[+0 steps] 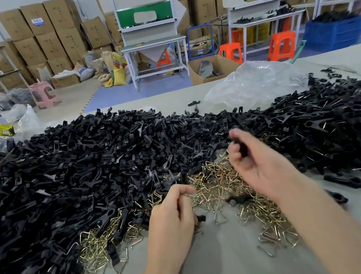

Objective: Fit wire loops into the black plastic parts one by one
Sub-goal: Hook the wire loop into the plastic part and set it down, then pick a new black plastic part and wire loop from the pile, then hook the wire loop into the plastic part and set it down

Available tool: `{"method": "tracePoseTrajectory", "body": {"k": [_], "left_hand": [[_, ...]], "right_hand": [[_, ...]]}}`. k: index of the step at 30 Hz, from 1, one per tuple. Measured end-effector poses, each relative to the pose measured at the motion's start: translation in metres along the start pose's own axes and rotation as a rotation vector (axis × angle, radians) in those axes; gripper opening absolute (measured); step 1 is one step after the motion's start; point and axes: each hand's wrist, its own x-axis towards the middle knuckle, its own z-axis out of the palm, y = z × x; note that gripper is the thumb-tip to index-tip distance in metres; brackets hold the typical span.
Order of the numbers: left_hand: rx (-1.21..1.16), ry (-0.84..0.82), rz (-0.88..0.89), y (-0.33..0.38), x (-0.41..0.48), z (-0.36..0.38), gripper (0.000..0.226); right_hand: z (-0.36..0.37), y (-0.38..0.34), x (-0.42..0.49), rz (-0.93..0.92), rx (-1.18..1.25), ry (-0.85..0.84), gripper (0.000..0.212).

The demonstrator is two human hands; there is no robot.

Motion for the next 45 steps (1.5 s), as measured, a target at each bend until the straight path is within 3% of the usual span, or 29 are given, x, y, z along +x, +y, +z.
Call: {"method": "tracePoseTrajectory", "body": {"k": [3, 6, 8, 12, 14, 19, 23, 29, 39, 42, 45], "left_hand": [[-0.011, 0.002, -0.002, -0.002, 0.0, 0.002, 0.032], [0.002, 0.037, 0.016, -0.002, 0.0, 0.003, 0.029], [0.031, 0.081, 0.012, -0.004, 0.003, 0.003, 0.028], [0.169, 0.173, 0.085, -0.007, 0.006, 0.003, 0.028], [0.36, 0.218, 0.134, -0.012, 0.009, 0.0, 0.034], [0.722, 0.19, -0.073, -0.032, 0.02, -0.016, 0.056], [0.792, 0.14, -0.151, -0.039, 0.025, -0.023, 0.056], [0.73, 0.248, 0.03, -0.037, 0.023, -0.018, 0.023], [0.262, 0.32, 0.055, -0.024, 0.023, -0.018, 0.043], [0.106, 0.34, 0.11, -0.019, 0.021, -0.017, 0.037], [0.049, 0.261, 0.214, -0.013, 0.017, -0.01, 0.025]], "right_hand": [[0.017, -0.077, 0.016, -0.273, 0.361, -0.04, 0.092], [0.028, -0.096, 0.023, -0.281, 0.26, -0.044, 0.11], [0.023, -0.07, 0.022, -0.191, 0.072, -0.064, 0.104], [0.001, 0.006, 0.013, -0.111, -0.174, -0.032, 0.041], [-0.007, 0.038, 0.008, -0.153, -0.415, 0.006, 0.024], [-0.02, 0.076, -0.001, -0.386, -1.112, -0.104, 0.029], [-0.029, 0.084, -0.003, -0.462, -1.377, -0.206, 0.029], [-0.031, 0.086, 0.001, -0.475, -1.367, -0.185, 0.03], [-0.028, 0.087, -0.002, -0.48, -1.384, -0.19, 0.029], [-0.026, 0.085, -0.004, -0.434, -1.333, -0.218, 0.028], [-0.019, 0.083, -0.006, -0.357, -1.18, -0.267, 0.03]]}}
